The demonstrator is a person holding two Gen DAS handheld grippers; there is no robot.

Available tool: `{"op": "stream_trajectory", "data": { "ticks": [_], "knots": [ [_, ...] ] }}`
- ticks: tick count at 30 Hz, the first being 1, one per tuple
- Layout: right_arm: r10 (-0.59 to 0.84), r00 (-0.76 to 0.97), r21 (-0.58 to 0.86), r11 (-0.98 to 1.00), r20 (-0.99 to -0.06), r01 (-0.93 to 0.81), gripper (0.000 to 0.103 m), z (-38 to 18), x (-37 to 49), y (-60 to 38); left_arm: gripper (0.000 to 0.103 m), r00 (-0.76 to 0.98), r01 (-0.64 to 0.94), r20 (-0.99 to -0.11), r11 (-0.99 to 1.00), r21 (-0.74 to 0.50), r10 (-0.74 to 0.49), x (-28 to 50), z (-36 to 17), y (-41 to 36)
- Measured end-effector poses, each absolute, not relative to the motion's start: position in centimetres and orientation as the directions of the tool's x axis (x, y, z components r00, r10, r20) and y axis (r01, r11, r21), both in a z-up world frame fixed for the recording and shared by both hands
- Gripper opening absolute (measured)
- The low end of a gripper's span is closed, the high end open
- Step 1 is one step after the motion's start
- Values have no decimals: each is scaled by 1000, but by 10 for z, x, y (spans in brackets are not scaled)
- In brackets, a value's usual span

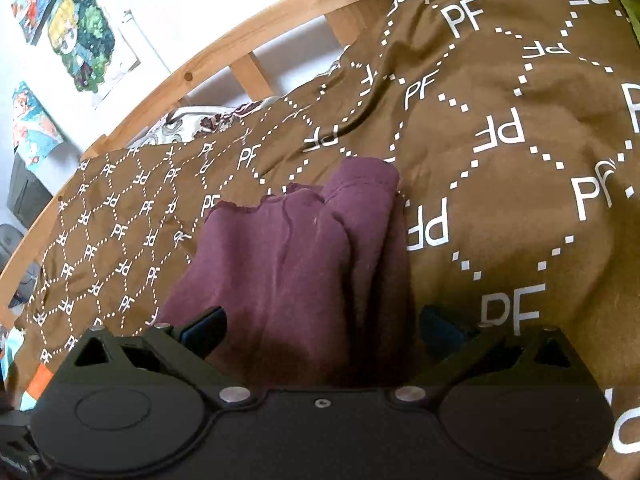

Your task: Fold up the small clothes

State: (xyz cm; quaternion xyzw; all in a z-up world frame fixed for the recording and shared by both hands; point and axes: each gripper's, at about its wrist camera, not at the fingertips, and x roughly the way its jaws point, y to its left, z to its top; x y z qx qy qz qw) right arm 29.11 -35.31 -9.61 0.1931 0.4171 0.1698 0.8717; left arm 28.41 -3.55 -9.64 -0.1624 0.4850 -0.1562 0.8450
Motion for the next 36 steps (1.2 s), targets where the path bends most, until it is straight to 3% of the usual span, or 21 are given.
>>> {"op": "stream_trajectory", "data": {
  "ticks": [12,20,25,29,36],
  "knots": [
    [471,607,548,833,-640,-69,102,-102,308,-357,103,476,164,-778,911,-379,-410,297,-94,-47],
    [465,614,537,840,-638,-79,102,-102,304,-356,103,454,143,-779,898,-415,-432,299,-100,-42],
    [446,625,539,841,-641,-47,93,-102,303,-360,103,449,134,-772,888,-440,-450,299,-105,-40],
    [422,629,536,844,-653,-10,79,-101,301,-367,103,442,118,-765,876,-468,-468,300,-110,-36],
    [396,631,512,859,-667,3,64,-99,300,-369,103,447,121,-760,873,-472,-473,300,-112,-37]
  ]
}}
